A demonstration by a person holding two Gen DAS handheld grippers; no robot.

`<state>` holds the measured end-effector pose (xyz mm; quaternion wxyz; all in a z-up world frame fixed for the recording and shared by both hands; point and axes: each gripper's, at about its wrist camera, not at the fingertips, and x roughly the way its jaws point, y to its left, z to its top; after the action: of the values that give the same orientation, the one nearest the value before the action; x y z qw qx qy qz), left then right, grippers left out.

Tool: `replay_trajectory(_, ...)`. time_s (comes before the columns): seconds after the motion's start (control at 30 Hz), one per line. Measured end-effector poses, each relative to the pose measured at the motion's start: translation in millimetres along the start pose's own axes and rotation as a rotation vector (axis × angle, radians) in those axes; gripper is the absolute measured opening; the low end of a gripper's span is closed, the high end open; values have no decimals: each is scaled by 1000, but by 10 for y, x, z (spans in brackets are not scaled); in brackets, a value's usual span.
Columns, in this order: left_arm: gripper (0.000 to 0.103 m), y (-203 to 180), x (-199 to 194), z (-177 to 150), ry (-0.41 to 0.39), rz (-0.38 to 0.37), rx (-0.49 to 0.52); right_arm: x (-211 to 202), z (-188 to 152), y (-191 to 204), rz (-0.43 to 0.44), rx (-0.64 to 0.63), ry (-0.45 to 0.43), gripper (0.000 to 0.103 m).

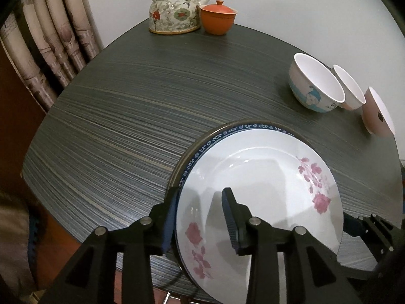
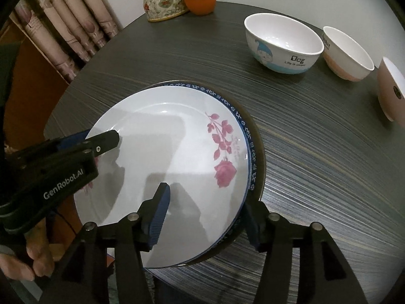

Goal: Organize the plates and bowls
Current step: 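Lower the pink-flower plate onto the blue-and-white plates with the right tool, then open the right tool and withdraw it from the plate stack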

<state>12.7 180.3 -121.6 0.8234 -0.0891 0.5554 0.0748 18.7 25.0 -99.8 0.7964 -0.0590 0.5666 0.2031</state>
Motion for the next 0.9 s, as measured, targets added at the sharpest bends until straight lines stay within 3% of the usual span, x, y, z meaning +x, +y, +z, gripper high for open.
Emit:
replay_trajectory(0.17,36,-10,-9,6,-7,10,3,15,-14,43,-12,3,-10,57)
replay_trajectory(0.27,45,-55,-10,-2,-8,11,16,17,-28,66,-16,-1,-10,57)
replay_trajectory(0.43,49,-147,-26,-15,-33,50,62,8,-46,64,-7,-2,-8,60)
replay_trajectory(0.73,49,-130,-50,4,-49,45,55,-14,-67,52,-7,1,-12,62)
replay_trajectory(0.9,50,-187,-164,-27,-109,65,79,-47,-68,26,5,11,-28,62)
